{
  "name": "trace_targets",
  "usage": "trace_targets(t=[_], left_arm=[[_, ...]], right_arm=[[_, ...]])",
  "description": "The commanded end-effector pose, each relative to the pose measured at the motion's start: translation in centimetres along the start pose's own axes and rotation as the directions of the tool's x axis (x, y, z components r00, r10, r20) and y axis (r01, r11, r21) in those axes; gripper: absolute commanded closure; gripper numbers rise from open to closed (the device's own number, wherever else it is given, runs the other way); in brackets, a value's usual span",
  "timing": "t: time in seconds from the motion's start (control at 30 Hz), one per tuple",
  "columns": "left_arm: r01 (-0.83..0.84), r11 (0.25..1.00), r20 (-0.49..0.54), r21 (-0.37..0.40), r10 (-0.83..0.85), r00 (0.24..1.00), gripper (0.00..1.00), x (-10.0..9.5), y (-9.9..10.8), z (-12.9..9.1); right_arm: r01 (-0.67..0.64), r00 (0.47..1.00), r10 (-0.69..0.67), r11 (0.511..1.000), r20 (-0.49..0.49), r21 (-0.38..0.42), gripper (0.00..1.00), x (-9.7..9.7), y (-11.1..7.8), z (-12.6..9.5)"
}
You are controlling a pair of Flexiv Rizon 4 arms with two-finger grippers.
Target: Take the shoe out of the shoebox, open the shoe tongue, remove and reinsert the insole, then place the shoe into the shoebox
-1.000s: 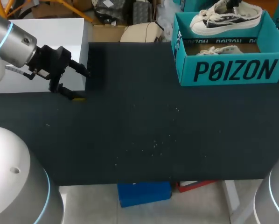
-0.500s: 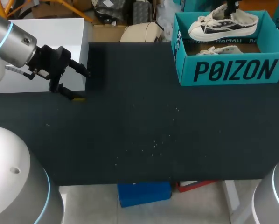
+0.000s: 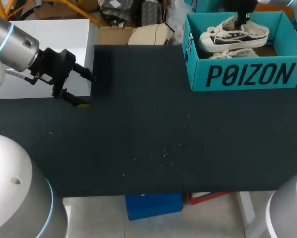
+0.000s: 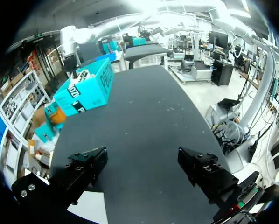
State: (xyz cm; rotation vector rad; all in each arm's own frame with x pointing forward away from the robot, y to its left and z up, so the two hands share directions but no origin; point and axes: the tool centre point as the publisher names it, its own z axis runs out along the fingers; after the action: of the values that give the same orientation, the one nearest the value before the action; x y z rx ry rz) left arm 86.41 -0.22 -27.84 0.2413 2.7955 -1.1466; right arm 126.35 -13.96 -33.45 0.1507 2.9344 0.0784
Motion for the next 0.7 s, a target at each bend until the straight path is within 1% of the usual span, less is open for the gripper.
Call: trace_targets(t=[0.03, 0.27, 0.3, 0.33, 0.4, 0.43, 0.47, 0.6, 0.67, 0.7], left_arm=[[-0.001, 1.000, 0.003, -0.001, 0.001, 1.000, 0.00, 0.1, 0.1, 0.1], [-0.001, 1.000, 0.003, -0.001, 0.001, 1.000, 0.00, 0.1, 0.1, 0.1], [-0.001, 1.000, 0.003, -0.001, 0.001, 1.000, 0.00, 0.1, 0.1, 0.1], [-0.001, 1.000, 0.003, -0.001, 0.001, 1.000, 0.00, 0.1, 0.1, 0.1], [-0.001, 1.000, 0.003, -0.001, 0.001, 1.000, 0.00, 0.1, 0.1, 0.1], [-0.001, 1.000, 0.003, -0.001, 0.001, 1.000, 0.00, 0.1, 0.1, 0.1], [-0.001, 1.000, 0.003, -0.001, 0.001, 1.000, 0.00, 0.1, 0.1, 0.1], [-0.001, 1.000, 0.003, -0.001, 0.001, 1.000, 0.00, 0.1, 0.1, 0.1], [-0.001, 1.000, 0.003, -0.001, 0.001, 1.000, 0.00, 0.1, 0.1, 0.1], [-0.001, 1.000, 0.003, -0.001, 0.001, 1.000, 0.00, 0.1, 0.1, 0.1]], right_arm=[[0.004, 1.000, -0.004, 1.000, 0.005, -0.011, 1.00, -0.6, 0.0, 1.9], [0.005, 1.000, -0.005, 1.000, -0.001, -0.014, 1.00, -0.5, -0.2, 3.0], [0.004, 1.000, -0.004, 1.000, -0.002, -0.013, 0.95, -0.5, -0.2, 3.1], [0.002, 1.000, -0.002, 1.000, -0.005, -0.012, 0.83, -0.5, -0.2, 3.2], [0.001, 1.000, -0.001, 1.000, -0.005, -0.009, 0.81, -0.5, -0.3, 3.2], [0.000, 1.000, 0.000, 1.000, -0.005, -0.008, 0.77, -0.5, -0.3, 3.0], [-0.001, 1.000, 0.000, 1.000, -0.004, -0.006, 0.76, -0.4, -0.4, 2.7], [-0.004, 1.000, 0.004, 1.000, 0.003, 0.002, 0.80, -0.1, -0.7, 1.2], [-0.006, 1.000, 0.006, 1.000, 0.008, 0.005, 0.85, 0.2, -0.9, 0.3], [-0.007, 1.000, 0.007, 1.000, 0.011, 0.009, 0.85, 0.3, -1.1, -0.2]])
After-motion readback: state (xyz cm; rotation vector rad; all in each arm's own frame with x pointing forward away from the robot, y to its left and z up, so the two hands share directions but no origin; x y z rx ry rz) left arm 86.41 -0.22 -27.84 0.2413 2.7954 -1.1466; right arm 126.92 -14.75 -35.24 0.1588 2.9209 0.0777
